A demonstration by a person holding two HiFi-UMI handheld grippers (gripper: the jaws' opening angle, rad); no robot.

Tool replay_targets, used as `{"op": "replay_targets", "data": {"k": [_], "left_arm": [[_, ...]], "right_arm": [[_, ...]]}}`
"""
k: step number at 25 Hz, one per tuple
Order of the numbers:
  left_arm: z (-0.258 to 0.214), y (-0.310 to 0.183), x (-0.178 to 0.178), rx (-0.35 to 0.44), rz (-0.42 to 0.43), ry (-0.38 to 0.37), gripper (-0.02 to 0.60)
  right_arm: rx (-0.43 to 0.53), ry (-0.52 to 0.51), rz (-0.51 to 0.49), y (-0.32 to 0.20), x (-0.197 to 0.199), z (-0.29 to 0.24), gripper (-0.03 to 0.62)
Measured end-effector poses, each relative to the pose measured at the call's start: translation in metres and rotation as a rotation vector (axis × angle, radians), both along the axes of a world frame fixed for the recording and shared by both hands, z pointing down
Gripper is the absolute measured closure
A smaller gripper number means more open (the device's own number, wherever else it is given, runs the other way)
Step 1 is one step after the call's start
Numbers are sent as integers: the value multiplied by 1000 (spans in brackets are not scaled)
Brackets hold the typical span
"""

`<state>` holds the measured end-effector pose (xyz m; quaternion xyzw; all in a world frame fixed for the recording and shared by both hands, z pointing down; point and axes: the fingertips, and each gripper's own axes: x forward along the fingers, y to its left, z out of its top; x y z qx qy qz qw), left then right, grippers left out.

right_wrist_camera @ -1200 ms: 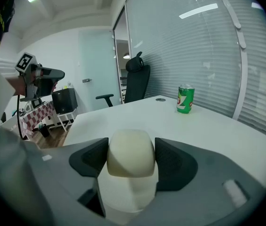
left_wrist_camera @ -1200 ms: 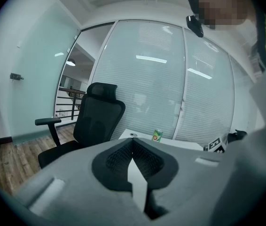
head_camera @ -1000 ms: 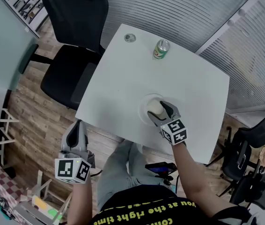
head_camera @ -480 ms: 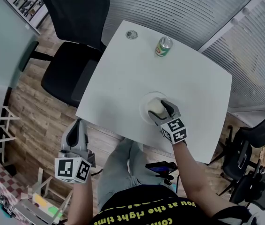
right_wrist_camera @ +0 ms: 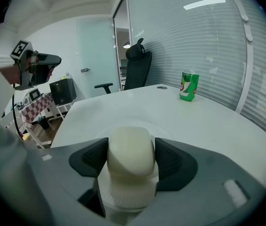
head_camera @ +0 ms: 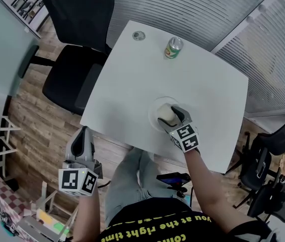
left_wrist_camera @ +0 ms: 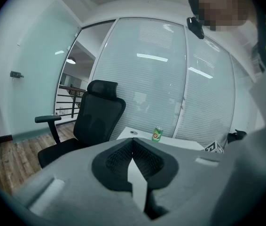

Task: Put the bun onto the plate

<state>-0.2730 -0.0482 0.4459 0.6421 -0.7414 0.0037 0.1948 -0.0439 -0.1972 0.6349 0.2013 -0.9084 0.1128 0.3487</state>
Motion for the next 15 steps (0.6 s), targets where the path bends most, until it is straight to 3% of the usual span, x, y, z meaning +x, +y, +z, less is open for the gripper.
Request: {"op": "replay_targets", "data": {"k": [6,15], "left_arm": [[-3,1,3,6,8,-1,581],[-9,1,6,21,11,-6,581]], "right_arm": [[16,65,-18,2,3,7,273],[6,77,-35,2,2,9,269]]}}
